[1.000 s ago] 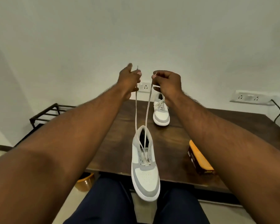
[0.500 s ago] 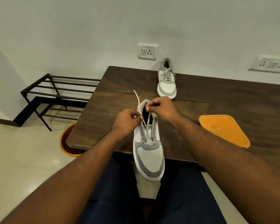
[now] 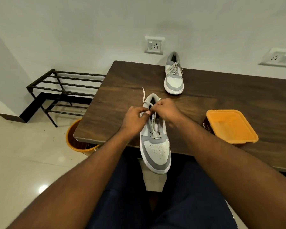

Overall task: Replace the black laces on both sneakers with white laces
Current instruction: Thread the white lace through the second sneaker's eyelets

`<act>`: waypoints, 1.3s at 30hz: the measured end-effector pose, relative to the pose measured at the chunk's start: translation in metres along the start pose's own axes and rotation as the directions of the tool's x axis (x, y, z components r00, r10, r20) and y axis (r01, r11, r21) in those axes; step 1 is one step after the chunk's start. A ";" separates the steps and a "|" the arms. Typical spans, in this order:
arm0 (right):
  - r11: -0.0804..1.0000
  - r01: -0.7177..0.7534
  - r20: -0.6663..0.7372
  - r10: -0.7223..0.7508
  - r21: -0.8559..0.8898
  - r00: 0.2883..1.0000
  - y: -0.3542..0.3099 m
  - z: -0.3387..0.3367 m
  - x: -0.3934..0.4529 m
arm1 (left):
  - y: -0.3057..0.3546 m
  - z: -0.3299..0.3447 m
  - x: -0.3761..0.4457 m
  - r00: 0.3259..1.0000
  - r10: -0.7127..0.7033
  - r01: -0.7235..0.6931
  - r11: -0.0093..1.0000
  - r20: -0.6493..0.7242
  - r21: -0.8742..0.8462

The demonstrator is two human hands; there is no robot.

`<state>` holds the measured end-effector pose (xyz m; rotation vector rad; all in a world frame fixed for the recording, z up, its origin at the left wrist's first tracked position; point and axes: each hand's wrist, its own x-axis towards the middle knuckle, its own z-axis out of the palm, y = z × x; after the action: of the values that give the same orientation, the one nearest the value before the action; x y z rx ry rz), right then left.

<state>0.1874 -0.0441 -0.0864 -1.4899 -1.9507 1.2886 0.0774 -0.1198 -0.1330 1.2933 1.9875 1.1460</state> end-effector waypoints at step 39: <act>0.729 -0.024 0.013 0.020 0.684 1.000 0.008 -0.038 -0.046 | 0.022 -0.019 -0.064 0.973 -0.232 0.209 0.854 0.011 -0.477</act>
<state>0.2367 -0.0689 -0.0629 -1.1111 -1.2111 1.7617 0.1002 -0.1812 -0.1066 0.7691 1.6777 1.4409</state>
